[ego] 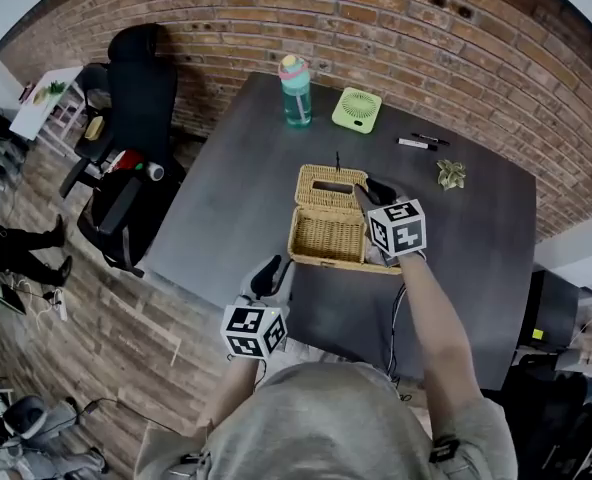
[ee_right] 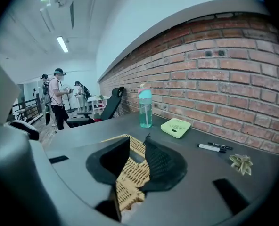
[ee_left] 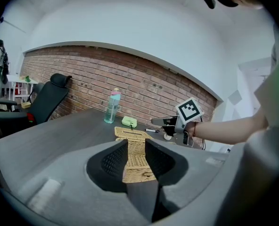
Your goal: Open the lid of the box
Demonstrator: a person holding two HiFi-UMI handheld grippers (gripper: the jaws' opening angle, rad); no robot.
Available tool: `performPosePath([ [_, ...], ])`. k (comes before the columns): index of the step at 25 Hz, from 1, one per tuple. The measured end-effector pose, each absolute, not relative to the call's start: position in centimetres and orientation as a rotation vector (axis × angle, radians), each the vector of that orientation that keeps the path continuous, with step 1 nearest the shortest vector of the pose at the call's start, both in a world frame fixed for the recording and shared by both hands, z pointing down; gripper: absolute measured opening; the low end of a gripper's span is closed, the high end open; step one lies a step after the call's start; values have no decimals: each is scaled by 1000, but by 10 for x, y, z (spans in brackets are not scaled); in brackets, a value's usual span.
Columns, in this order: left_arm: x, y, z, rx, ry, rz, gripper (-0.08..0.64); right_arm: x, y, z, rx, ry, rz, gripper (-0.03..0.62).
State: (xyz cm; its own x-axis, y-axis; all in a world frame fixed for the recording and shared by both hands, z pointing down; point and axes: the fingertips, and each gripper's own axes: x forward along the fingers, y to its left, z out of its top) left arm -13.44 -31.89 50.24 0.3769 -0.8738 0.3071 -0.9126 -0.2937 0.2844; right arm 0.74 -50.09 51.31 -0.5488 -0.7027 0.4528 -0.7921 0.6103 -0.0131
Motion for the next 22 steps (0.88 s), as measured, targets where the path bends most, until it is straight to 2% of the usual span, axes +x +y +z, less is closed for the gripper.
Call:
performPosePath([
  [22, -116, -211, 488, 2313, -1575, 86, 104, 10, -292, 463, 1291, -2597, 169, 27],
])
